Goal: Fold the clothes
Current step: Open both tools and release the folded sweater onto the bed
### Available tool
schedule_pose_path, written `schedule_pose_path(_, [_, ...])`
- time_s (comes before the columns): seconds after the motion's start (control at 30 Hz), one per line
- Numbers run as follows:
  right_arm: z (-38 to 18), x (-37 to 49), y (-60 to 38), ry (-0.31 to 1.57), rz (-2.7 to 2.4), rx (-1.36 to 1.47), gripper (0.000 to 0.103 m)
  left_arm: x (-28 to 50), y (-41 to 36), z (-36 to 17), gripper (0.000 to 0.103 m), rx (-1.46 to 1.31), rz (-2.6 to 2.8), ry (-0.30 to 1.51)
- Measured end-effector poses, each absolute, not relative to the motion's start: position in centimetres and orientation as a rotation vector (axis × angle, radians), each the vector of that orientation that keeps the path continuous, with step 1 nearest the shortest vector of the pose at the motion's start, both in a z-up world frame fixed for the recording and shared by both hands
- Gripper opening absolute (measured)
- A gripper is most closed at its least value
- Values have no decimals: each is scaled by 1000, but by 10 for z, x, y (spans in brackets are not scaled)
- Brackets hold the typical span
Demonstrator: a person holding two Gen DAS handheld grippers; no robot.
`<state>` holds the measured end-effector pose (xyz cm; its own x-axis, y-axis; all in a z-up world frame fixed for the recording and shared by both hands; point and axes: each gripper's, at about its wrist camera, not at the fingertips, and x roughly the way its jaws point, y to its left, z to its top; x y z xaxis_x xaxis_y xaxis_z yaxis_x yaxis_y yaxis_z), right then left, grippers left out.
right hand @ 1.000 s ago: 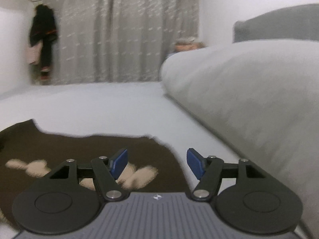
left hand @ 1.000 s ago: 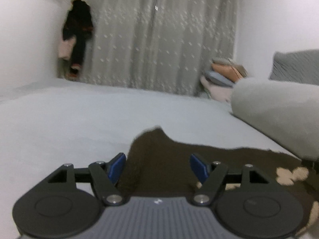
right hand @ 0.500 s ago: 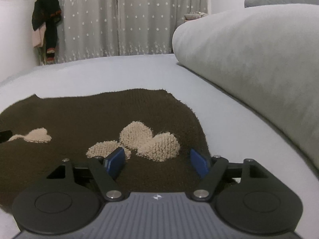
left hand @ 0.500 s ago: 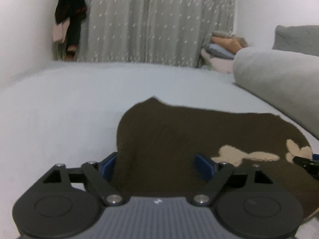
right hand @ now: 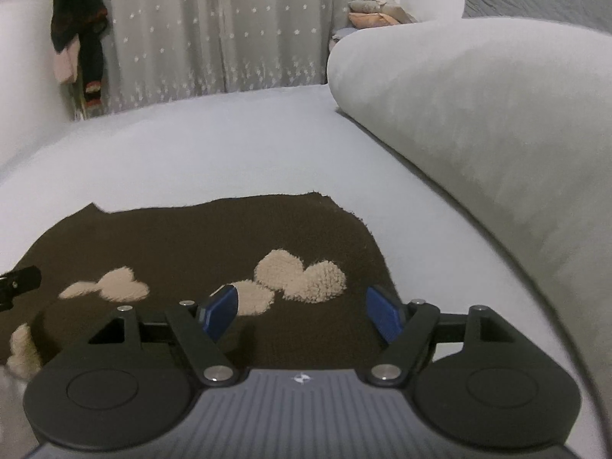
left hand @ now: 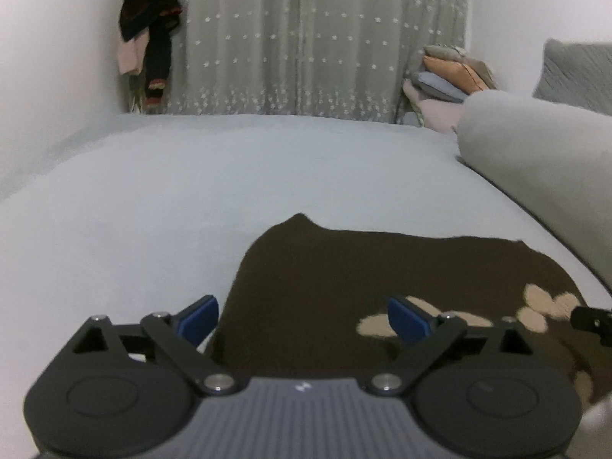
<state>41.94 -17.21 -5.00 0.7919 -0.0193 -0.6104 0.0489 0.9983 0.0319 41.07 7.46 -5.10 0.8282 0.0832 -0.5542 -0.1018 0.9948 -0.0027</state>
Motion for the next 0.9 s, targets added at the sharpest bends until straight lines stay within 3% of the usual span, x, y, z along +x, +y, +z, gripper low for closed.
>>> schedule_pose_path(0.47, [6,381,-165,826,-38,2,77,373,29,-14,100,24,37,849])
schedule_pose_path(0.9, [1,373,-158,1017,-33,-73,77,367,19,-14,100,31,59,1000])
